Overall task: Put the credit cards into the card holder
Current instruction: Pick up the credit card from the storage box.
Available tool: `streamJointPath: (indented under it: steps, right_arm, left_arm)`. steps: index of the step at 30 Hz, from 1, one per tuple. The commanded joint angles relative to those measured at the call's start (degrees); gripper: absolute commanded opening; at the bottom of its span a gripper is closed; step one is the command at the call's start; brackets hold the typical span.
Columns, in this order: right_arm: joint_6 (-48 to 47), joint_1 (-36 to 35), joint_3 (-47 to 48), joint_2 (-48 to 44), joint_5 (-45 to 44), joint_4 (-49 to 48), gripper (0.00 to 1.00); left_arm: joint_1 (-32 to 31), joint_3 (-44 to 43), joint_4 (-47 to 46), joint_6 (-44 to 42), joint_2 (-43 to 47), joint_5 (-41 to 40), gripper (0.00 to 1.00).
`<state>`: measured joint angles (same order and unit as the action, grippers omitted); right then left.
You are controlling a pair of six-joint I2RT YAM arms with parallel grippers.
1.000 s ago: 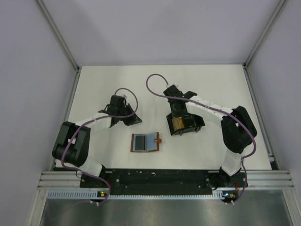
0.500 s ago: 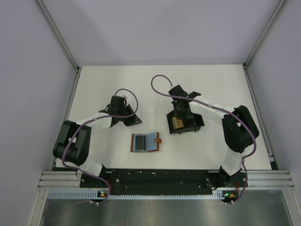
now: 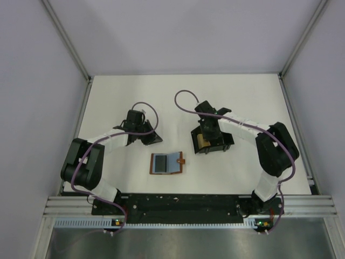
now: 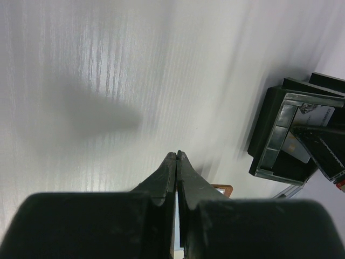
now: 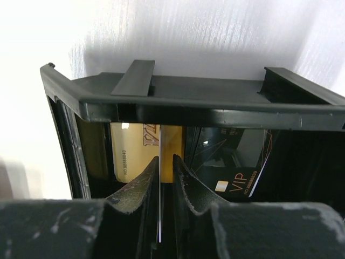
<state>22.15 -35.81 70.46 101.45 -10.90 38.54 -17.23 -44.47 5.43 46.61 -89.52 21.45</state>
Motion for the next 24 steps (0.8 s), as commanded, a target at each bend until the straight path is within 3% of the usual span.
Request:
streamJointPath:
  steps: [1, 3, 6, 14, 20, 24]
  right_arm:
    - [0.7, 0.1, -1.0, -4.5, 0.4, -0.7, 0.14]
    - [0.8, 0.1, -1.2, -5.0, 0.2, -0.7, 0.11]
    - [0.6, 0.1, -1.4, -6.3, -0.3, -0.9, 0.0]
    - [-1.2, 0.1, 1.6, -11.2, -1.8, -1.1, 0.0]
    - [-0.2, 0.1, 2.8, -16.6, 4.6, -2.2, 0.0]
    - [2.9, 0.0, -1.4, -19.7, 17.0, -9.4, 0.0]
  left_arm:
    - [0.4, -1.6, 0.2, -0.5, 0.4, -0.6, 0.03]
    - [0.4, -1.5, 0.2, -0.5, 0.5, -0.8, 0.03]
    - [0.4, -1.2, 0.4, -0.4, 0.9, -1.1, 0.03]
    - [0.3, -0.7, 1.1, -0.5, 4.0, -2.8, 0.07]
    - [0.1, 1.3, 1.9, 0.0, 8.6, -6.8, 0.34]
    - [-0.2, 2.9, 2.8, 0.2, 11.6, -9.0, 0.5]
